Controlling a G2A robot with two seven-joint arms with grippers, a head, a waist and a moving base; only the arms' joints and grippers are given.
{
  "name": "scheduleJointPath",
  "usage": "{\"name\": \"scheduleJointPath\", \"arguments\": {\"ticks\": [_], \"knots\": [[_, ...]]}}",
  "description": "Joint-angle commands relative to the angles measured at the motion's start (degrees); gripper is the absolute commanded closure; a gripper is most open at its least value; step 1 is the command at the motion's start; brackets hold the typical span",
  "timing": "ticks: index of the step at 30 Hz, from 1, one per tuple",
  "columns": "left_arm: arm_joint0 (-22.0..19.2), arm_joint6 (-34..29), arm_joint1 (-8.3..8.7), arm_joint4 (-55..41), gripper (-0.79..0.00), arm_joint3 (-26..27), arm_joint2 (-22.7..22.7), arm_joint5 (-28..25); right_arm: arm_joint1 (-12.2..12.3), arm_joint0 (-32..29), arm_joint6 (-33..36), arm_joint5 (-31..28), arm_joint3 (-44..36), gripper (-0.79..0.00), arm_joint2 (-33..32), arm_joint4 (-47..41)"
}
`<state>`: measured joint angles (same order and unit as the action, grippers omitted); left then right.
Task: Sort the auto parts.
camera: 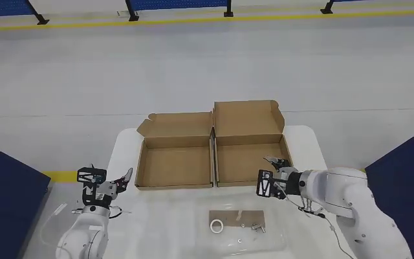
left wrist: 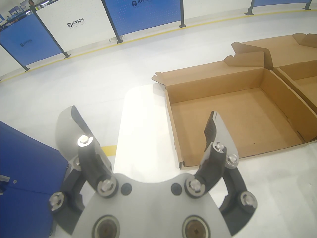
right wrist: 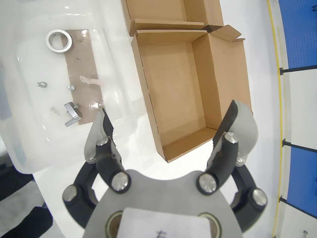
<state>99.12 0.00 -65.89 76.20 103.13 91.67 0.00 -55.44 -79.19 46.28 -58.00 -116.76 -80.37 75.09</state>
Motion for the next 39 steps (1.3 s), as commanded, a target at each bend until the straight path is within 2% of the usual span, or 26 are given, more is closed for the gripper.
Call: {"name": "scheduleJointPath", "arguments": {"ticks": [1,10,14,21,28,39], "knots": [[0.0,0.0,0.00,0.0,-0.785,0.0,0.0,0.0,0.6,0.4,0.0,0.0,0.6,-0.785,1.3,0.3],[0.0,0.0,0.00,0.0,-0.785,0.0,0.0,0.0,0.7,0.4,0.0,0.0,0.4,-0.785,1.6,1.0],[0.0,0.0,0.00,0.0,-0.785,0.0,0.0,0.0,1.7,1.6,0.0,0.0,0.0,-0.785,7.1,5.6],[0.0,0.0,0.00,0.0,-0.785,0.0,0.0,0.0,5.6,9.2,0.0,0.0,4.5,-0.785,14.9,1.3],[0.0,0.0,0.00,0.0,-0.785,0.0,0.0,0.0,10.7,19.5,0.0,0.0,8.8,-0.785,25.4,-8.6],[0.0,0.0,0.00,0.0,-0.785,0.0,0.0,0.0,10.7,19.3,-0.5,0.6,8.5,-0.785,25.4,-8.5]]}}
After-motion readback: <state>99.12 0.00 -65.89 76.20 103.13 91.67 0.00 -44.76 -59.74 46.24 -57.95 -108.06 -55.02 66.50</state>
